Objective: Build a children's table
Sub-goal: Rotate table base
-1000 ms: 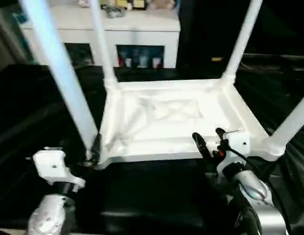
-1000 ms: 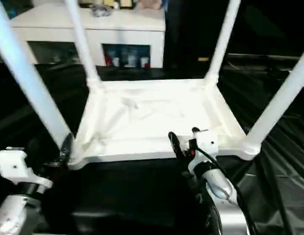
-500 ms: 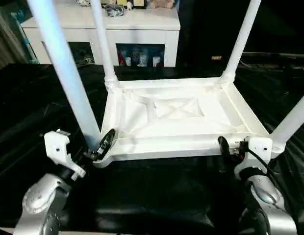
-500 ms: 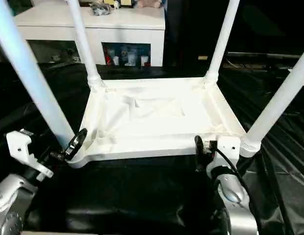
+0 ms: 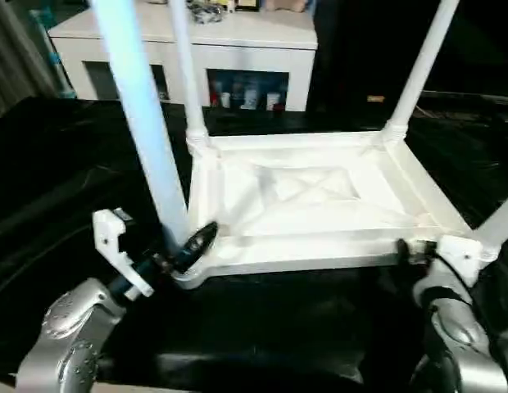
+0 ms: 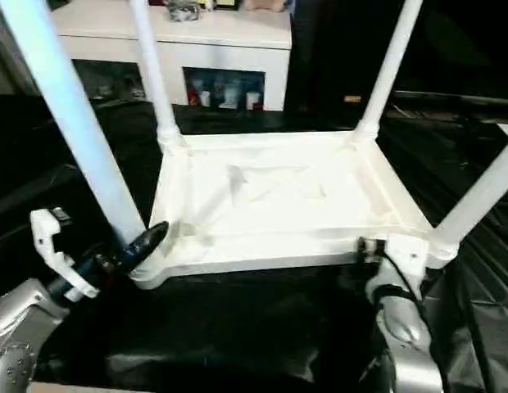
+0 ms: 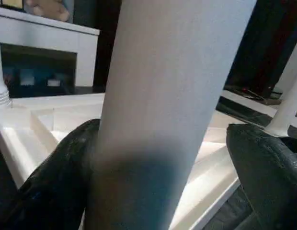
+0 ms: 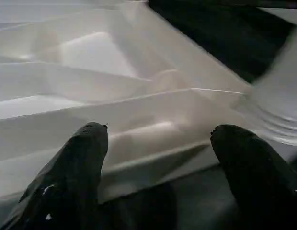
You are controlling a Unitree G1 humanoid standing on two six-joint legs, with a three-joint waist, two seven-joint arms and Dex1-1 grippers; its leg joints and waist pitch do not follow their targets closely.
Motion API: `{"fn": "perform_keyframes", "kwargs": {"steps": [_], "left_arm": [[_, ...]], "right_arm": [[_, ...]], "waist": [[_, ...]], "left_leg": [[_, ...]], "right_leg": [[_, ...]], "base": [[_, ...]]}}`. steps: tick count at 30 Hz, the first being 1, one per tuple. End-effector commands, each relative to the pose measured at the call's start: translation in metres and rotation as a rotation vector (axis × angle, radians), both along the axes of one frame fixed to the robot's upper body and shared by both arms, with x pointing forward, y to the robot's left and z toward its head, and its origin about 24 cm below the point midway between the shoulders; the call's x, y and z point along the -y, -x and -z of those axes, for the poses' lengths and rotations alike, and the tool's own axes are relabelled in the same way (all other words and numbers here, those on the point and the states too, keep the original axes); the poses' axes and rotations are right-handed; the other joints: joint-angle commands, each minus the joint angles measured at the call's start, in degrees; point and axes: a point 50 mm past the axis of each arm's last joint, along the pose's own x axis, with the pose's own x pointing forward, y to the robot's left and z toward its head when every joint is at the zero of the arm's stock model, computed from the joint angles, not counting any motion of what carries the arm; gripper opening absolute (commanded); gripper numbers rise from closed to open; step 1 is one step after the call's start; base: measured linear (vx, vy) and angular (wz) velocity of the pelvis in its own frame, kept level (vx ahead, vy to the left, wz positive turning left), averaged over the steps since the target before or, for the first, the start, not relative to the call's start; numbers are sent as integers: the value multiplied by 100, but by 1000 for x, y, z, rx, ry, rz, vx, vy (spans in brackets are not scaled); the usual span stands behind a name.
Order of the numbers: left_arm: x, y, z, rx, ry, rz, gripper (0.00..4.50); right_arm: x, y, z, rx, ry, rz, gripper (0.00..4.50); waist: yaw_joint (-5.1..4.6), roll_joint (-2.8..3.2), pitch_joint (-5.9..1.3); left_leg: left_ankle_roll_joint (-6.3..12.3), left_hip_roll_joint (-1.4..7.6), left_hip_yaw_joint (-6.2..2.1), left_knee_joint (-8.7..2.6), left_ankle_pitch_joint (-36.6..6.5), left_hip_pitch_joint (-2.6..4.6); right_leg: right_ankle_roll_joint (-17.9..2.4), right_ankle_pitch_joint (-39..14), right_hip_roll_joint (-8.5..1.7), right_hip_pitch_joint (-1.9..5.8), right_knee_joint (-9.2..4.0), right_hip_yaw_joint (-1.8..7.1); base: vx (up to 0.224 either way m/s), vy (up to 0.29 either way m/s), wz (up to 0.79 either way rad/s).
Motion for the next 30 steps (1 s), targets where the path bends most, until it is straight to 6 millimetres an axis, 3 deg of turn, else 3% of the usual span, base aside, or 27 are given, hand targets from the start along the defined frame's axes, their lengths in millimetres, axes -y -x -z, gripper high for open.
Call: {"fn": "perform_keyframes", "kwargs": {"steps": [1, 5, 10, 12, 14, 17, 19, 25, 30], "left_arm": [[3, -2, -2, 12, -9, 23, 444], [0, -9, -6, 22, -1, 13, 444], [4, -11, -9, 32, 9, 41, 444], [5, -14, -10, 38, 12, 40, 444], [5, -17, -11, 47, 13, 34, 444], [7, -20, -15, 59, 22, 46, 444], [9, -22, -18, 69, 30, 65, 444], [11, -26, -18, 75, 36, 75, 444], [15, -28, -19, 79, 42, 97, 444]], "right_arm": [[6, 2, -3, 19, 18, 50, 383], [17, 6, -13, 95, 37, 164, 383], [22, 8, 4, -37, 23, 168, 383], [22, 9, 11, -88, 20, 162, 383], [21, 9, 13, -97, 26, 174, 383], [19, 8, 13, -89, 41, 189, 383], [20, 8, 9, -61, 61, 238, 383], [30, 12, -1, -3, 80, 342, 383], [30, 13, 14, -84, 34, 316, 383]], "waist": [[-44, 5, -171], [-40, 23, -201], [-43, 8, -211], [-49, -45, -201], [-29, -14, -183], [-34, -48, -175], [-27, -36, -182], [-40, 8, -210], [-48, -4, -202]], "left_leg": [[-237, 472, -192, -624, -1289, 56], [-178, 447, -178, -587, -948, 49], [-37, 441, -166, -562, -647, 39], [-13, 443, -158, -568, -668, 35], [-55, 454, -155, -591, -856, 69], [-158, 473, -168, -627, -1023, 61], [-194, 466, -153, -621, -1010, 84], [-241, 452, -158, -594, -739, 62], [-182, 449, -154, -588, -772, 57]], "right_leg": [[-683, -648, -495, 66, -493, 332], [-635, -176, -493, 82, -467, 335], [-713, 231, -473, 113, -439, 311], [-725, 155, -471, 117, -451, 309], [-727, -285, -479, 76, -480, 311], [-688, -504, -493, 85, -494, 317], [-675, -484, -491, 54, -500, 324], [-624, 222, -477, 93, -442, 313], [-652, 199, -487, 111, -452, 311]], "base": [[0, 0, 0], [0, 0, 0], [0, 0, 0], [0, 0, 0], [0, 0, 0], [0, 0, 0], [0, 0, 0], [0, 0, 0], [0, 0, 0]]}}
